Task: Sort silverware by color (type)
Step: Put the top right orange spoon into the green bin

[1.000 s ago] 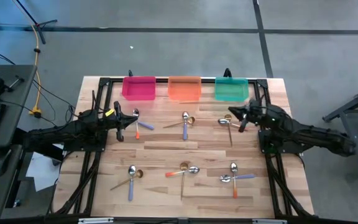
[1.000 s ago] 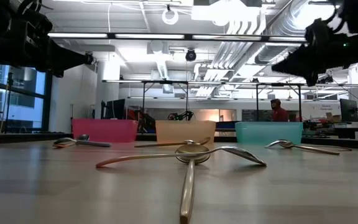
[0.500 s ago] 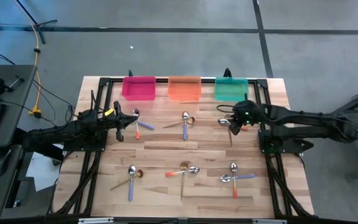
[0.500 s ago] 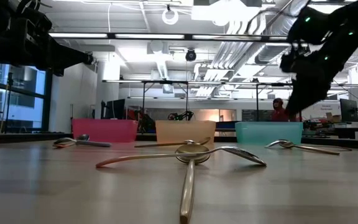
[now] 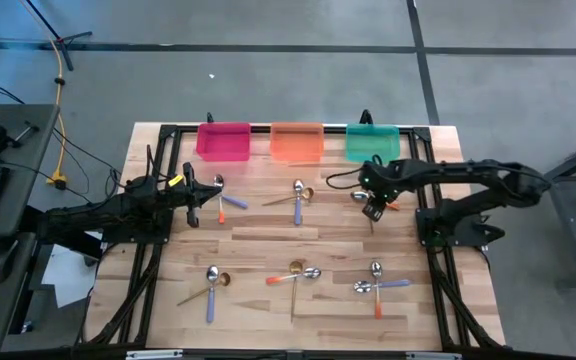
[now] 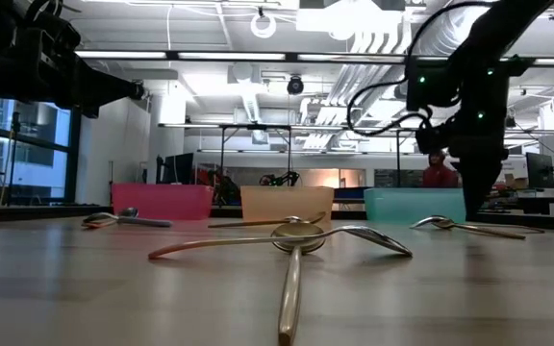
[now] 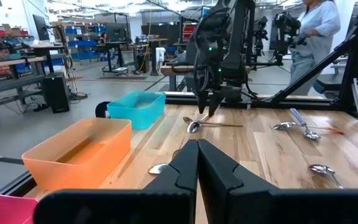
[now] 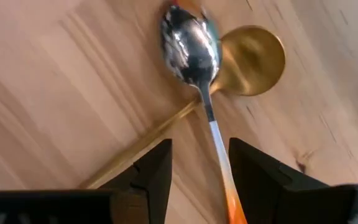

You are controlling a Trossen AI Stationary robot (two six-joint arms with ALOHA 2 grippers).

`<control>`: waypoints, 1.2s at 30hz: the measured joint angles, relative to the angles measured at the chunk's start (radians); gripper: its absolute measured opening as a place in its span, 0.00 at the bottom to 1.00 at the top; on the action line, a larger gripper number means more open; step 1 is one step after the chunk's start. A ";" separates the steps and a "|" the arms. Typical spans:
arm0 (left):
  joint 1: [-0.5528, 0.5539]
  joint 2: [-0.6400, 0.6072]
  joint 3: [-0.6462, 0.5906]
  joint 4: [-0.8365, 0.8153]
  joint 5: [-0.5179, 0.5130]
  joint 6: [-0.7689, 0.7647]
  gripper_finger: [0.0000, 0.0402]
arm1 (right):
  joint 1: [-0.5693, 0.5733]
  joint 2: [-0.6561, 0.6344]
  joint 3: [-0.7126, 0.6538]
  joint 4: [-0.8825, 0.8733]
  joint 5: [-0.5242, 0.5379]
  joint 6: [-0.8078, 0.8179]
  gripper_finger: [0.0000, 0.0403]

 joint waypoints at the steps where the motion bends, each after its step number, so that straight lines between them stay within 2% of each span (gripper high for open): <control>1: 0.000 0.000 0.000 0.000 0.000 0.001 0.00 | -0.009 0.016 0.004 0.003 -0.006 -0.008 0.36; 8: 0.000 0.000 0.000 0.000 -0.005 0.025 0.00 | -0.101 0.095 0.014 0.025 -0.016 -0.053 0.33; 14: 0.000 0.000 0.000 0.000 -0.007 0.026 0.00 | -0.146 0.145 0.016 0.046 -0.014 -0.166 0.28; 22: 0.000 0.000 0.000 -0.001 -0.008 0.026 0.00 | -0.151 0.177 0.018 0.053 -0.020 -0.197 0.19; 29: 0.000 0.000 0.000 -0.001 -0.008 0.026 0.00 | -0.151 0.178 0.020 0.052 -0.022 -0.205 0.02; 36: 0.000 0.000 0.000 -0.001 -0.012 0.026 0.00 | -0.149 0.187 0.094 -0.041 -0.045 -0.230 0.00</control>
